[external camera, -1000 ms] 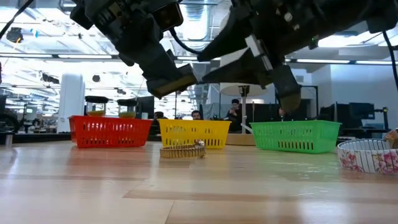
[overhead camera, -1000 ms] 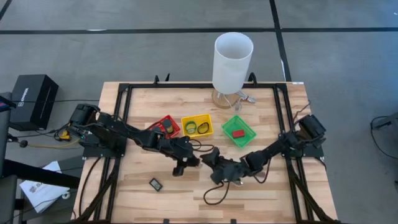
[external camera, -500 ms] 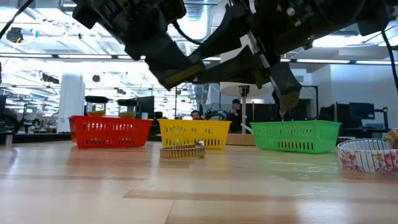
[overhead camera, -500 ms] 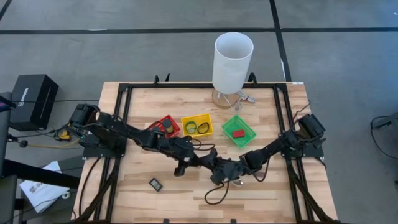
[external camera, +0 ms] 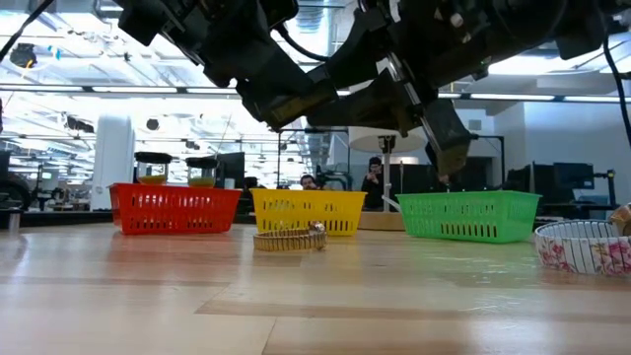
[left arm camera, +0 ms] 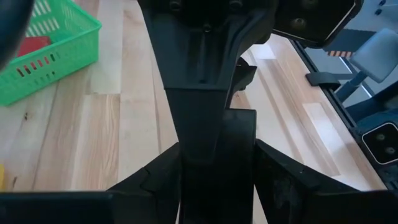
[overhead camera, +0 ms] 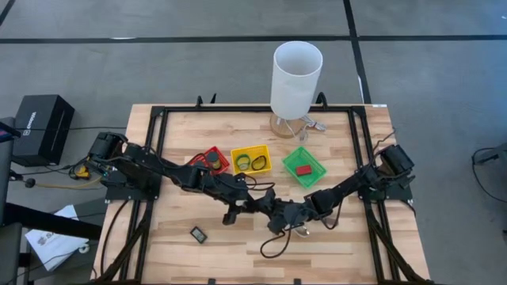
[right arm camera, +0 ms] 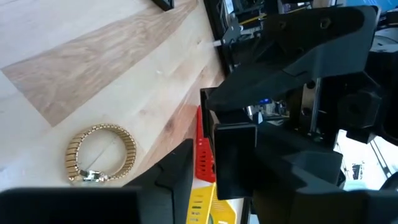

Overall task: Pick & Place Office items
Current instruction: Put the top black digital timer into the green basket

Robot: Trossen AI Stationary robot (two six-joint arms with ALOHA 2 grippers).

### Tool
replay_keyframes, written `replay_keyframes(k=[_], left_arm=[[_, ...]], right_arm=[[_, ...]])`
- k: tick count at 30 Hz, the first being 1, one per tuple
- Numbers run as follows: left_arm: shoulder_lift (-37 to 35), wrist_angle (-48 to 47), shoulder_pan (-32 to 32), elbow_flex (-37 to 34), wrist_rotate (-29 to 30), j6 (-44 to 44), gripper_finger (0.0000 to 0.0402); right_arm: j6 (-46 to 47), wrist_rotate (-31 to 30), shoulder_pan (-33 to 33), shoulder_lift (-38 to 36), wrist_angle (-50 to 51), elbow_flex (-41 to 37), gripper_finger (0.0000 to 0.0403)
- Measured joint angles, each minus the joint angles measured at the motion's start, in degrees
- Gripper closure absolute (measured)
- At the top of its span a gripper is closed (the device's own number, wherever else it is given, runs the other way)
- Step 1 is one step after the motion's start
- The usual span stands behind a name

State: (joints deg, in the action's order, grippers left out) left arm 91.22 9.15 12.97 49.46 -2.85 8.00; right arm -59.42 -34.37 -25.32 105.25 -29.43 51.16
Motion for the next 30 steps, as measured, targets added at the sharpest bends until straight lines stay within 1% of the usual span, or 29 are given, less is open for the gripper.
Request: replay_keyframes(k=[9,12,16,20,24,26,30], left_arm=[[0.0,0.7,-0.7,0.0,-0.3,1.3,0.0228],[0.0,0.7,-0.7,0.0,-0.4,1.4,0.0228],[0.0,0.7,-0.7,0.0,-0.4,1.4,0.0226],[0.0,0.8,-0.7,0.0,0.0,1.3,0.0211],[0.0,0.8,-0.9,0.0,0.1,1.3,0.0189],[0.0,0.8,-1.0,0.0,0.7,1.3,0.0177],[0.0,0.8,-1.0,0.0,3.8,1.0,0.0157]], right_arm=[[-0.2,0.0,-0.2,0.0,-3.5,0.0,0.0333],[-0.3,0.0,-0.1,0.0,-3.6,-0.1,0.0344],[-0.3,0.0,-0.2,0.0,-3.7,-0.1,0.0345],[0.2,-0.1,-0.1,0.0,-4.2,0.0,0.0340],[4.9,-0.3,-0.2,0.0,-3.7,0.0,0.0340],[8.1,-1.3,-0.6,-0.1,-1.8,0.0,0.0341],[12.1,-5.7,-2.3,-1.9,5.3,0.0,0.0341]])
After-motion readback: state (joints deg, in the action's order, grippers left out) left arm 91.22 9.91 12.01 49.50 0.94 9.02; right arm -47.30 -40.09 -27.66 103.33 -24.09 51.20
